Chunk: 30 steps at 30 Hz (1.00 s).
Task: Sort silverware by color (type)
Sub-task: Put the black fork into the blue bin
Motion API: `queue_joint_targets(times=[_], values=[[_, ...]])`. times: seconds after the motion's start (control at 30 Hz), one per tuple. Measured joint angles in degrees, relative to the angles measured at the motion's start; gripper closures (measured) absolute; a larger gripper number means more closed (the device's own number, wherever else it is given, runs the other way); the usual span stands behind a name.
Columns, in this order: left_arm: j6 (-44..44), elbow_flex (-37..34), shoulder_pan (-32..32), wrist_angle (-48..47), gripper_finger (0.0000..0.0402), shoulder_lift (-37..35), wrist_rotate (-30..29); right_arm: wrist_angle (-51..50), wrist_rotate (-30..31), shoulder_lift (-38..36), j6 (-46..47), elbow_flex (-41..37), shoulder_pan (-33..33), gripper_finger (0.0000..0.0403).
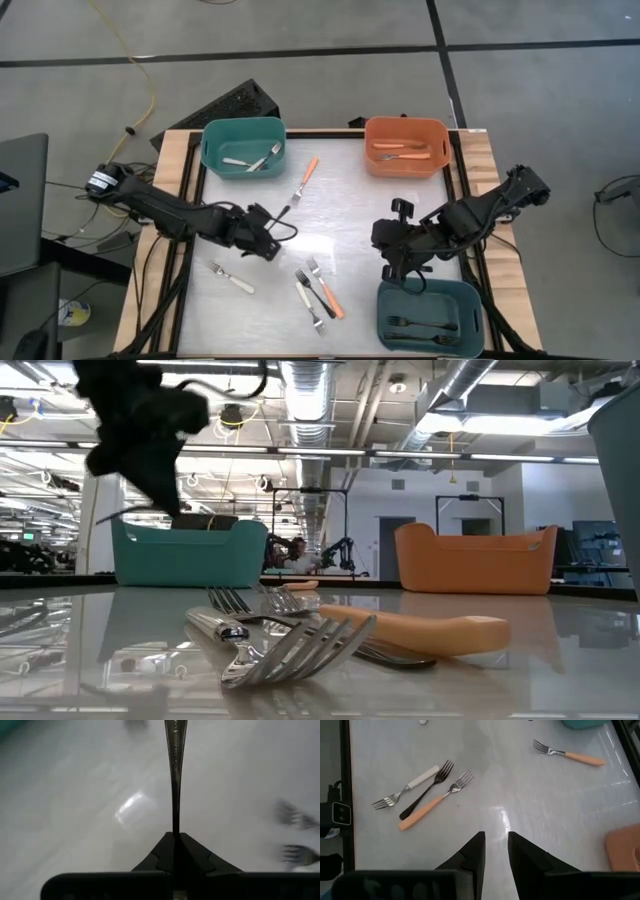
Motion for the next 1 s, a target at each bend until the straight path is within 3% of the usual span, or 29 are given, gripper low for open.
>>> queue_joint_targets(times=[0.23, 0.43, 0.53, 0.73, 1.0], values=[[9.9, 7.5, 1.1, -0.3, 0.0401, 0.0, 0.0, 3.9, 0.1, 0.0, 0.1, 0.0, 0.0, 0.0295], [23.7, 12.4, 1.1, 0.5, 0.0401, -0.1, 0.6, 13.4, 0.1, 0.3, -8.6, 0.0, -1.4, 0.0295], [29.9, 13.0, 1.1, 3.0, 0.0401, -0.1, 3.4, 17.8, 0.1, 0.3, -13.9, 0.0, -2.6, 0.0295], [39.2, 13.1, 1.1, 14.3, 0.0401, -0.1, 16.5, 23.0, 0.1, 0.3, -25.3, 0.0, -4.9, 0.0295], [41.5, 13.2, 1.1, 16.4, 0.0401, -0.1, 17.0, 26.9, 0.0, 4.8, -37.1, 0.2, -6.4, 0.0275]])
